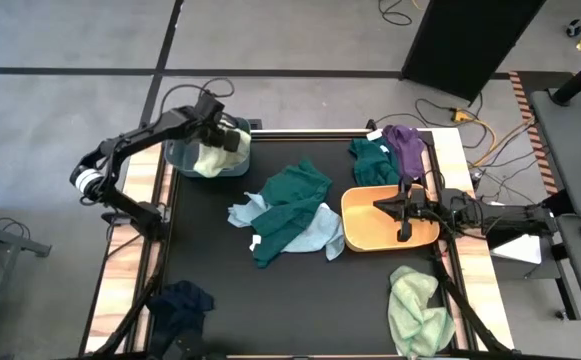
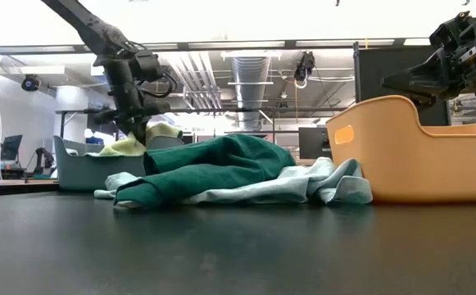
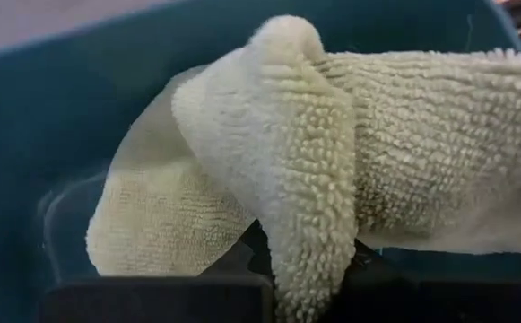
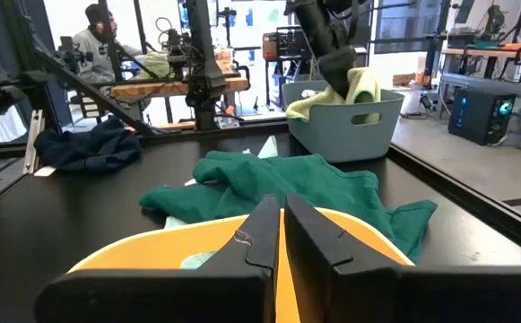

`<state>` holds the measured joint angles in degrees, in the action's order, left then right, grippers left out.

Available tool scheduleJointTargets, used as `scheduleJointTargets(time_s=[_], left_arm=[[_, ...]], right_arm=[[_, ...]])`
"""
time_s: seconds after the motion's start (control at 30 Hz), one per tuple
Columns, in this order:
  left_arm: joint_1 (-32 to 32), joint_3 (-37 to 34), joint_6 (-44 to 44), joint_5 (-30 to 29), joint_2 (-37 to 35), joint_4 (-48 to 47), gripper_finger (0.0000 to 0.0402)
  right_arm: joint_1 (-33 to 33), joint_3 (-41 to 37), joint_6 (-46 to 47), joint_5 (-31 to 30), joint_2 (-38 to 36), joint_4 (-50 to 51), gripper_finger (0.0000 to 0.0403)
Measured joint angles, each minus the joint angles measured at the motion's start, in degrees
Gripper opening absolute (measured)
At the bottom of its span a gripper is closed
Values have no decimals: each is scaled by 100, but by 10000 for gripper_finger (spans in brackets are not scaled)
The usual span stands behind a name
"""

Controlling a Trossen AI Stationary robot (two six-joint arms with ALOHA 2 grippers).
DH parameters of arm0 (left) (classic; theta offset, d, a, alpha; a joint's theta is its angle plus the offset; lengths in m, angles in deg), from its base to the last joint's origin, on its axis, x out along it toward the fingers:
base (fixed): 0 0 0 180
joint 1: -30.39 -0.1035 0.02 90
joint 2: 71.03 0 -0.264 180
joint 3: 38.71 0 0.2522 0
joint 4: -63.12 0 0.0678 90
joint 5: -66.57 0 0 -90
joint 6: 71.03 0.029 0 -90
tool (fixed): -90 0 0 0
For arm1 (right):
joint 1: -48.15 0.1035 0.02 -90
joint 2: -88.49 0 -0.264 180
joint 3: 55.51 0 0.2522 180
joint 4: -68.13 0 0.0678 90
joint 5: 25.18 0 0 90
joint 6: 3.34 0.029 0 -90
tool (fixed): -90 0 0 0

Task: Sort towels by color in basket
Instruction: Put the left khaki towel into the blue bin

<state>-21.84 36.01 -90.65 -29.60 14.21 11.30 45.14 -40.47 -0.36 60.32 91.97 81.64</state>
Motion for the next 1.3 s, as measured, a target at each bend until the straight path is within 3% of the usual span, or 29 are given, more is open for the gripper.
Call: scheduleJointTargets(time_s=[0.4,0.7,1.03,1.3], left_arm=[[-237,-357,-710,-52,49,219,8],[-264,-129,-582,228,1134,341,14],[-258,751,-183,-171,2047,-759,85],[-134,1595,188,-240,1967,-1788,135]], right_arm=[[1,2,0,0,-1,0,13],[1,2,0,-2,-1,0,13],[1,2,0,0,-1,1,13],[1,2,0,-1,0,1,13]])
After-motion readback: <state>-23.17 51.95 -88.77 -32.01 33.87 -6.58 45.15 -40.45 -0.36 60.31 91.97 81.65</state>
